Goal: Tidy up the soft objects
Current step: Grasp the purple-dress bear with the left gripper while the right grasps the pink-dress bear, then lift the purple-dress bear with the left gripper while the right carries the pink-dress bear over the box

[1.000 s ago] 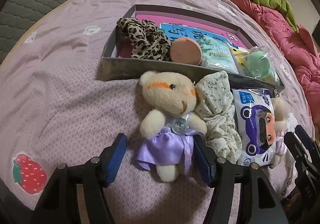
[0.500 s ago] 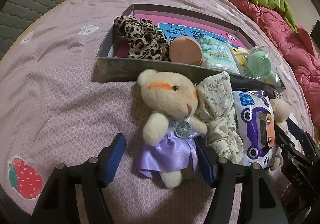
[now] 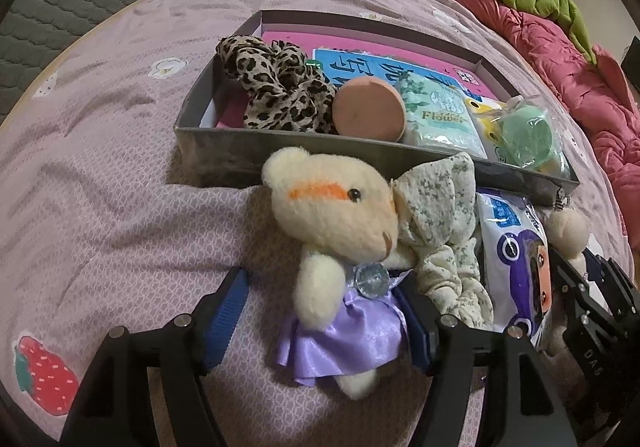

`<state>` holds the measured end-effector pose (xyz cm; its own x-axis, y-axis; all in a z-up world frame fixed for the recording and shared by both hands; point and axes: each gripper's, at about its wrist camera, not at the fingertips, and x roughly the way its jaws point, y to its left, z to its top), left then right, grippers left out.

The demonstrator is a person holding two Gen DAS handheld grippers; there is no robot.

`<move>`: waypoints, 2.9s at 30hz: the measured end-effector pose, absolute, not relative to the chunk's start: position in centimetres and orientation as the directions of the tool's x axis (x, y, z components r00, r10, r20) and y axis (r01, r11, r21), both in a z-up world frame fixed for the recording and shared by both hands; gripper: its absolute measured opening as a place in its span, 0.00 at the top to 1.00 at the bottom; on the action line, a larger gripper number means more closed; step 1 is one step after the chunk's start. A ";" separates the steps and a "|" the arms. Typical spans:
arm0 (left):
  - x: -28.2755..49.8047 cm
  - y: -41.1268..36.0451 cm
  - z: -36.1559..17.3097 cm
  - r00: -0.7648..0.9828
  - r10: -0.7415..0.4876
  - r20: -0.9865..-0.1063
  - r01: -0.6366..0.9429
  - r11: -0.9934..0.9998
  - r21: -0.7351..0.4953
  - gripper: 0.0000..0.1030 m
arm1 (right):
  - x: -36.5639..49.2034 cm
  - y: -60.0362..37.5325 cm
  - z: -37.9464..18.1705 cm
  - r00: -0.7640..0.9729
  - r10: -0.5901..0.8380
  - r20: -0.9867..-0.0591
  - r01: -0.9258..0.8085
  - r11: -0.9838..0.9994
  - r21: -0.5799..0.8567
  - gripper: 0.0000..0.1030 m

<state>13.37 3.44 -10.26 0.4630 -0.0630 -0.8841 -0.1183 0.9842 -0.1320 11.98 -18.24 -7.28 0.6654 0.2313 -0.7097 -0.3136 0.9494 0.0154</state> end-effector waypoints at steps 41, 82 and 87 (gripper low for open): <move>9.3 5.0 -2.4 0.610 -0.126 -0.783 -0.086 0.971 -0.223 0.65 | 7.8 -18.1 -1.0 0.763 0.314 -0.565 -0.363 0.932 0.027 0.58; 16.5 7.2 -1.0 0.666 -0.076 -0.742 -0.095 0.978 -0.185 0.65 | 17.7 -12.0 2.1 0.804 0.401 -0.439 -0.401 0.911 0.098 0.58; 17.4 7.2 -0.9 0.668 -0.073 -0.741 -0.087 0.981 -0.176 0.65 | 18.1 -11.9 2.4 0.805 0.416 -0.423 -0.418 0.904 0.095 0.58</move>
<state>17.38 7.16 -0.90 0.6677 -0.0735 -0.7408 -0.0869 0.9806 -0.1756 18.11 -11.92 2.40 0.8048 0.4162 -0.4232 -0.4176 0.9037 0.0947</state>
